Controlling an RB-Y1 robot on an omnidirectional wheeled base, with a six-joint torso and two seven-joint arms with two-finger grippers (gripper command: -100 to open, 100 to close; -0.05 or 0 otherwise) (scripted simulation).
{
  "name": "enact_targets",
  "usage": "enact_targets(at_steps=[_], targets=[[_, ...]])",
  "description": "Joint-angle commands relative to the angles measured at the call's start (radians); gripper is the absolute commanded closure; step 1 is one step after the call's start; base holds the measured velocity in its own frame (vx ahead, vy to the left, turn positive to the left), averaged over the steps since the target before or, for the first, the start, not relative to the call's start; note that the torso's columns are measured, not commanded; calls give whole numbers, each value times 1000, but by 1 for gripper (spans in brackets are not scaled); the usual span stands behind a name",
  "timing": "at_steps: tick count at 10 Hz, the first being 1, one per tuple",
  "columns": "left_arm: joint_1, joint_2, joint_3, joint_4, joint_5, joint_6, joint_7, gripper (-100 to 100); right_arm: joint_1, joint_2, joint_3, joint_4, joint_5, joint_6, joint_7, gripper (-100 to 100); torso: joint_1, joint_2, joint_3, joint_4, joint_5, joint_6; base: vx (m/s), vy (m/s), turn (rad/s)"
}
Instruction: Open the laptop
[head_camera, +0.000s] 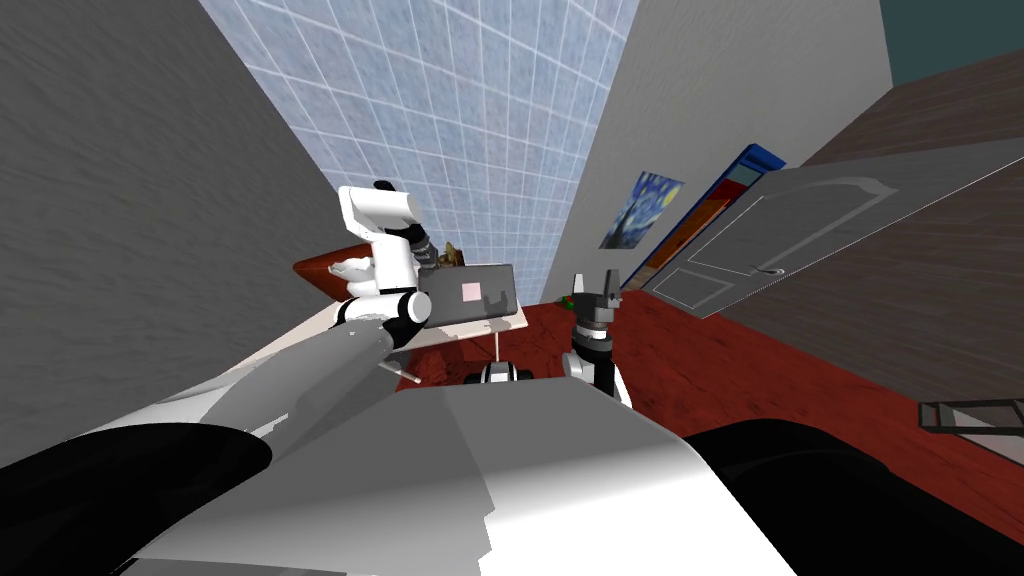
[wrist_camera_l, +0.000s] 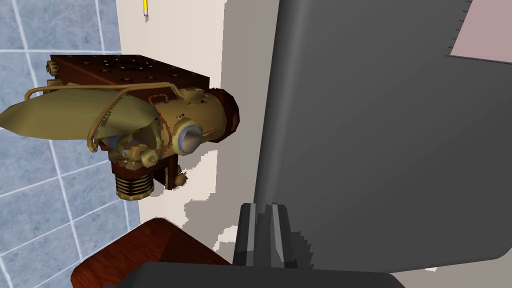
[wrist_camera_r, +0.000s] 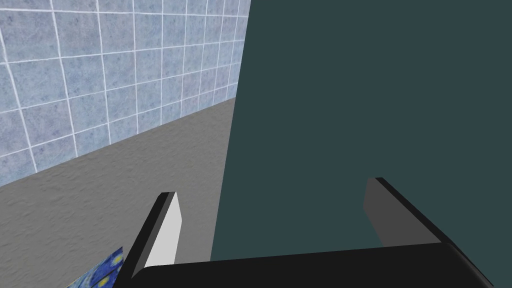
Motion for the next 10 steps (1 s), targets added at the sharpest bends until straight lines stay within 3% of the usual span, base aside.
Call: enact_targets(at_steps=[1, 2, 5, 7, 10], targets=[[-11, 7, 0, 77, 3, 6, 2, 100, 0, 0, 0, 0, 0, 0, 0, 0, 0, 0, 0, 1, 0, 0, 43, 8, -6], [-11, 7, 0, 77, 3, 6, 2, 100, 0, 0, 0, 0, 0, 0, 0, 0, 0, 1, 1, 0, 0, -1, 25, 2, 2], [-31, 19, -2, 177, 8, 9, 6, 100, 0, 0, 0, 0, 0, 0, 0, 0, -2, 5, 3, 2, -1, -1, 41, 5, 0], [-31, 19, -2, 186, 8, 9, 6, 100, 0, 0, 0, 0, 0, 0, 0, 0, -2, 6, 4, 2, -1, -1, 31, 4, 3], [-51, 31, -4, 273, 13, 12, 9, 100, 0, 0, 0, 0, 0, 0, 0, 0, -4, 7, 4, 3, -2, 0, 32, 5, 2]])
